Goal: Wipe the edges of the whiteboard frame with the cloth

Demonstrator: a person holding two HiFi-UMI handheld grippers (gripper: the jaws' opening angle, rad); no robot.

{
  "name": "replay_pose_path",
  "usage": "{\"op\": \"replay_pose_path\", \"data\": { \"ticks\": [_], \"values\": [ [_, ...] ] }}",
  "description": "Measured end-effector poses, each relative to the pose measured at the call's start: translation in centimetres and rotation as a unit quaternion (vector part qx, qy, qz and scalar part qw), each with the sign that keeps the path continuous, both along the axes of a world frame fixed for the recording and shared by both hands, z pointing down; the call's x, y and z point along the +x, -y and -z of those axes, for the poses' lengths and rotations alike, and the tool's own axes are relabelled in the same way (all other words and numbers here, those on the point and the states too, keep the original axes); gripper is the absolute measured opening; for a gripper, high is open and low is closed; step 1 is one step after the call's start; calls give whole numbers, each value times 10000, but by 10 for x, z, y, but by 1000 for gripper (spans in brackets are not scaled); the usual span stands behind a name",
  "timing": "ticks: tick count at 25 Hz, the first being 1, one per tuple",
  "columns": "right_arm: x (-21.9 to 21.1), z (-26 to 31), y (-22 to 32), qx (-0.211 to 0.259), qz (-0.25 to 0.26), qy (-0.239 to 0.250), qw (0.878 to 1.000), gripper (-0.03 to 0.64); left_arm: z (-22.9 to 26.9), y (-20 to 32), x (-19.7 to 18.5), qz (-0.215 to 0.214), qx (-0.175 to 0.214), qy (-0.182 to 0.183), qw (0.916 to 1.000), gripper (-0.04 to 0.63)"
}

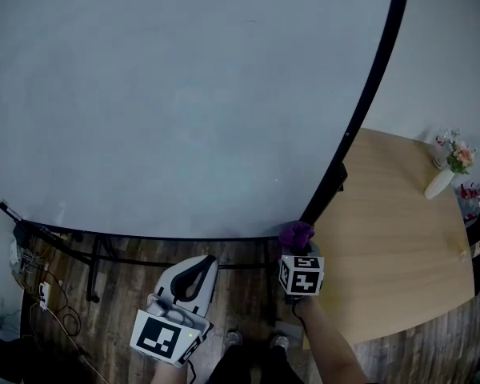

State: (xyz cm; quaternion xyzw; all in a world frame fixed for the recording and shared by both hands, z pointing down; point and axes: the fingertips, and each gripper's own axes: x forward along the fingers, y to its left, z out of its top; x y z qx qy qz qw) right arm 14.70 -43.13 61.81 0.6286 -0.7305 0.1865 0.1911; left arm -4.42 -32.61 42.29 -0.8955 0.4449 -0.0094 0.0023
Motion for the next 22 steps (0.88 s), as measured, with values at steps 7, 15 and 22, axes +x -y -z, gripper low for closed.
{"op": "replay_pose_path", "data": {
  "ticks": [7, 15, 22],
  "values": [
    [-1, -9, 1, -11, -180, 1, 9998, 78, -8, 3, -8, -173, -52, 58, 9998, 17],
    [-3, -17, 2, -38, -362, 46, 9993, 78, -11, 6, -20, -314, -46, 81, 9995, 17],
    [-9, -3, -12, 209, -291, 275, 9990, 80, -4, -3, -32, -104, 37, 67, 9999, 17]
  ]
}}
